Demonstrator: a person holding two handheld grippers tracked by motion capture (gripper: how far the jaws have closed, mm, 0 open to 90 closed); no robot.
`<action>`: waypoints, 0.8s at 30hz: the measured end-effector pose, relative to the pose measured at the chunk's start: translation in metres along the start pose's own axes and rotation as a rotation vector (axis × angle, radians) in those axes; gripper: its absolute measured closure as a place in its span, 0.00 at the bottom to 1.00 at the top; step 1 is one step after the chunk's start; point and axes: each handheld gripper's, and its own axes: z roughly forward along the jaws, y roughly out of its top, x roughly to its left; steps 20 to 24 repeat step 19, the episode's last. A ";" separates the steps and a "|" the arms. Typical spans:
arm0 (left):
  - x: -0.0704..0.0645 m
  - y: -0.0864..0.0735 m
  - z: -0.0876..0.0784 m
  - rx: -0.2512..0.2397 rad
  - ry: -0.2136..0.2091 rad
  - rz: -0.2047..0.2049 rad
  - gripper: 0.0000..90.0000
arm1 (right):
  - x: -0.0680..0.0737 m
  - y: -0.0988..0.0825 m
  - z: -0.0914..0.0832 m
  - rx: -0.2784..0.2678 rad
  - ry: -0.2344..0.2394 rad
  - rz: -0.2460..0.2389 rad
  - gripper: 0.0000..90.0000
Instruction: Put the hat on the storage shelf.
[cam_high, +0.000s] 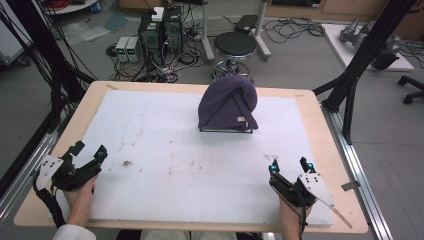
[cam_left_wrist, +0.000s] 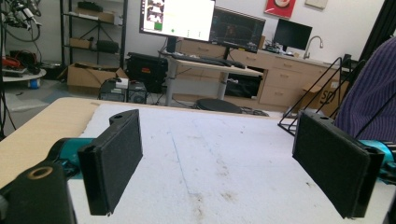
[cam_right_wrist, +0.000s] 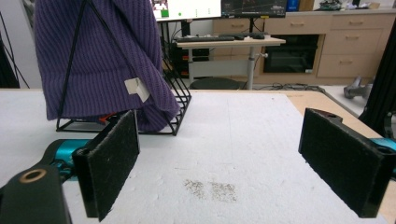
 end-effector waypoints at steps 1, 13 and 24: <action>0.000 0.000 0.000 0.000 -0.003 -0.002 0.18 | -0.001 0.000 0.000 -0.005 -0.003 0.000 0.13; 0.001 0.000 0.001 -0.001 -0.008 -0.010 0.18 | 0.000 0.000 0.000 0.001 -0.004 -0.009 0.13; -0.001 -0.001 0.003 0.005 -0.017 -0.004 0.19 | -0.002 -0.001 0.000 0.004 0.005 -0.008 0.13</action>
